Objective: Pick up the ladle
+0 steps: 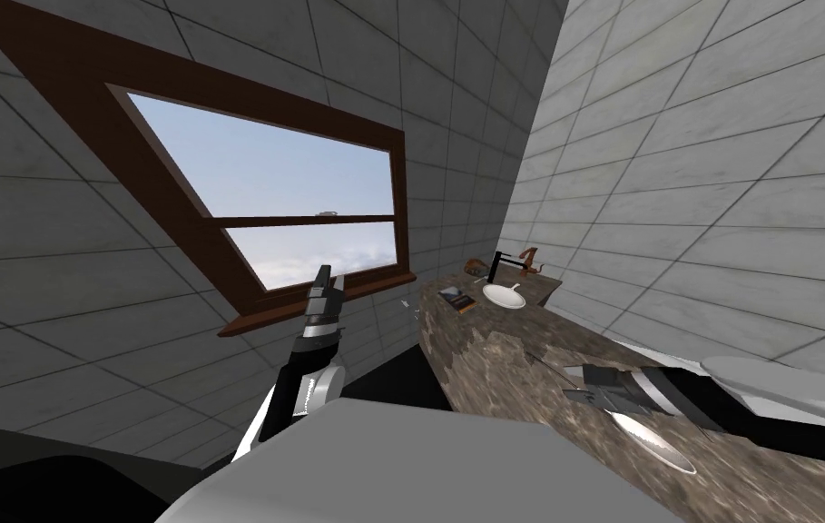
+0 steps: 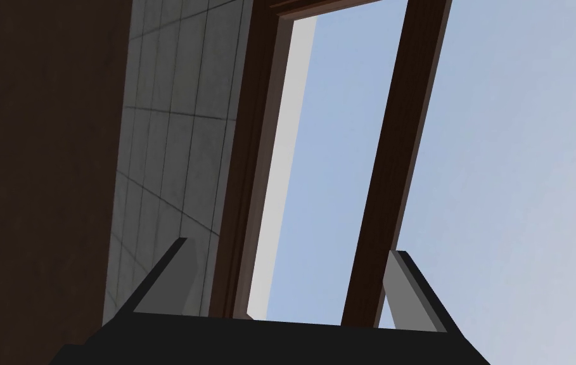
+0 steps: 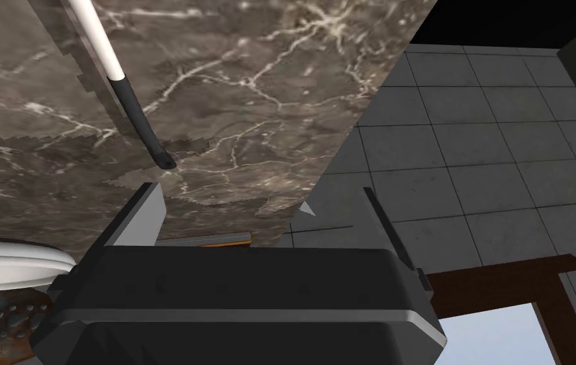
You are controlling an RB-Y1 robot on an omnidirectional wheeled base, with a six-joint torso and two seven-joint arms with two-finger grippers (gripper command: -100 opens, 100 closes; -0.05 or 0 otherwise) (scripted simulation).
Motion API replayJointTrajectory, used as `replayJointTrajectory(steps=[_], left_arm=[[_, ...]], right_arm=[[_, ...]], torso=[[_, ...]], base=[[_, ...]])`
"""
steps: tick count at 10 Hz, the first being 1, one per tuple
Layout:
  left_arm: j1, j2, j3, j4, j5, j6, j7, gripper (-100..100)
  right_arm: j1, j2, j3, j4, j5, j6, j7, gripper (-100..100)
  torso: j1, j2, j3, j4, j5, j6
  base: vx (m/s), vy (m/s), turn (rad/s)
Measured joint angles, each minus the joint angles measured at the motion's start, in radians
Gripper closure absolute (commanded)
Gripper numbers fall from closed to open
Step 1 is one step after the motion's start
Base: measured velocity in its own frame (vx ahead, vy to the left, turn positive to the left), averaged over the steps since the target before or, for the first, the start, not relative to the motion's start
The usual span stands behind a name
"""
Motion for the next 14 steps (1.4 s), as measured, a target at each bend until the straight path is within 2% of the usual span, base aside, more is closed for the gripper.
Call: replayJointTrajectory(steps=[3, 5, 6, 7, 8, 9, 12, 13, 14], left_arm=[[0.0, 0.0, 0.0, 0.0, 0.0, 0.0, 0.0, 0], [0.0, 0.0, 0.0, 0.0, 0.0, 0.0, 0.0, 0], [0.0, 0.0, 0.0, 0.0, 0.0, 0.0, 0.0, 0], [0.0, 0.0, 0.0, 0.0, 0.0, 0.0, 0.0, 0], [0.0, 0.0, 0.0, 0.0, 0.0, 0.0, 0.0, 0], [0.0, 0.0, 0.0, 0.0, 0.0, 0.0, 0.0, 0], [0.0, 0.0, 0.0, 0.0, 0.0, 0.0, 0.0, 0], [0.0, 0.0, 0.0, 0.0, 0.0, 0.0, 0.0, 0], [0.0, 0.0, 0.0, 0.0, 0.0, 0.0, 0.0, 0]], right_arm=[[-0.023, -0.041, 0.069, 0.079, 0.043, -0.009, -0.014, -100], [-0.006, -0.055, 0.112, 0.094, 0.053, 0.006, -0.014, -100], [-0.03, -0.039, 0.138, 0.122, 0.083, -0.003, -0.03, -100], [0.001, -0.044, 0.156, 0.118, 0.072, 0.003, -0.026, -100], [0.006, -0.045, 0.159, 0.116, 0.069, 0.007, -0.023, 0], [0.005, -0.045, 0.158, 0.117, 0.069, 0.006, -0.023, -100], [0.015, -0.011, 0.169, 0.104, 0.079, 0.061, -0.041, -100], [0.015, -0.01, 0.17, 0.103, 0.08, 0.066, -0.045, 100], [0.015, -0.01, 0.17, 0.103, 0.08, 0.065, -0.044, 100]], torso=[[0.002, -0.004, -0.003, -0.001, 0.0, 0.0], [0.001, -0.003, -0.002, -0.001, 0.0, 0.0], [0.0, -0.002, -0.001, -0.001, 0.0, 0.0], [-0.001, -0.001, -0.001, 0.0, 0.0, 0.0], [0.0, 0.002, 0.001, 0.0, 0.0, 0.0], [0.0, 0.004, 0.002, 0.001, 0.0, 0.0], [-0.001, 0.008, 0.005, 0.002, -0.001, 0.0], [-0.001, 0.007, 0.004, 0.002, 0.0, 0.0], [-0.001, 0.006, 0.003, 0.001, 0.0, 0.0]], base=[[0.139, 0.032, -0.023], [0.102, 0.009, -0.038], [0.087, -0.01, -0.028], [0.018, 0.007, -0.02], [0.0, 0.0, 0.0], [-0.023, -0.007, 0.145], [-0.041, -0.013, 0.1], [0.0, 0.0, 0.0], [0.0, 0.0, 0.0]])
